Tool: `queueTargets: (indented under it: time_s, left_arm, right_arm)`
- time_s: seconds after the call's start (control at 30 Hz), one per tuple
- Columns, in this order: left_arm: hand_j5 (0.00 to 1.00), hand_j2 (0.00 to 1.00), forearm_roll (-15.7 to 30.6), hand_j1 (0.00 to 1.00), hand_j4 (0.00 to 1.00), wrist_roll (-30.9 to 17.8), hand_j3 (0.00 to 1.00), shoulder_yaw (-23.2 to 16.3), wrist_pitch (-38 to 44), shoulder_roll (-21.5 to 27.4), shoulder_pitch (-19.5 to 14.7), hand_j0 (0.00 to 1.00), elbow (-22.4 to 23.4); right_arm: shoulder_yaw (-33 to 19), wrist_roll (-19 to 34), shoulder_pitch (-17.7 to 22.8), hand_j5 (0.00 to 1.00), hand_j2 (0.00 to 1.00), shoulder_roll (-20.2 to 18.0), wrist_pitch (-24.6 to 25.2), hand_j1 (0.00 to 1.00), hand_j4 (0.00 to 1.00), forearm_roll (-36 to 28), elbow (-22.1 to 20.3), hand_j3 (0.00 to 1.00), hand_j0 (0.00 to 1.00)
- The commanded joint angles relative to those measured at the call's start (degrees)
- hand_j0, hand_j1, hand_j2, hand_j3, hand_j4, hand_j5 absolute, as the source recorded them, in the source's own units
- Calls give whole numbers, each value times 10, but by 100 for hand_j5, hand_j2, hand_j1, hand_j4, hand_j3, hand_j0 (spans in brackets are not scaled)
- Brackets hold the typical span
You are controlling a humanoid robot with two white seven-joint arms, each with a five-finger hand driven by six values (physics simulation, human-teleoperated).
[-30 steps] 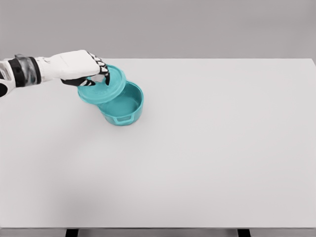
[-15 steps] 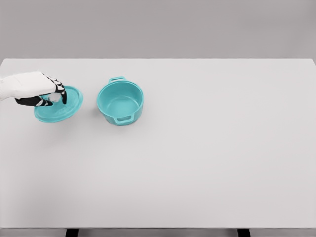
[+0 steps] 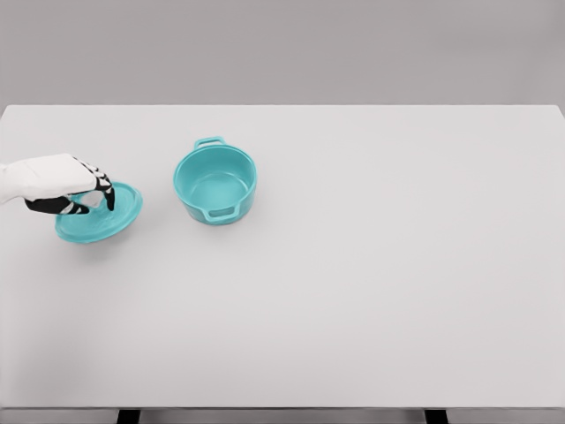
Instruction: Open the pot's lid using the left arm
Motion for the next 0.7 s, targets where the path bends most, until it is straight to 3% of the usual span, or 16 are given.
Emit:
queueTargets:
  time_s: [0.0, 0.2, 0.37, 0.43, 0.67]
  left_arm:
    - [52, 52, 3, 52, 52, 0, 52, 1, 2, 0, 0, 52, 0]
    - [54, 54, 3, 54, 54, 0, 54, 1, 2, 1, 8, 54, 0]
    - [69, 69, 0, 69, 69, 0, 69, 1, 2, 0, 8, 69, 0]
    - [82, 82, -14, 82, 82, 0, 82, 2, 2, -2, 8, 82, 0]
    - [99, 99, -28, 99, 99, 0, 99, 22, 2, -5, 8, 99, 0]
  right_arm:
    - [0, 0, 0, 100, 100, 0, 0, 100, 100, -1, 0, 100, 100]
    - [0, 0, 0, 100, 100, 0, 0, 100, 100, -1, 0, 100, 100]
    - [0, 0, 0, 100, 100, 0, 0, 100, 100, -1, 0, 100, 100]
    - [0, 0, 0, 100, 100, 0, 0, 100, 100, -1, 0, 100, 100]
    - [0, 0, 0, 100, 100, 0, 0, 100, 100, -1, 0, 100, 100]
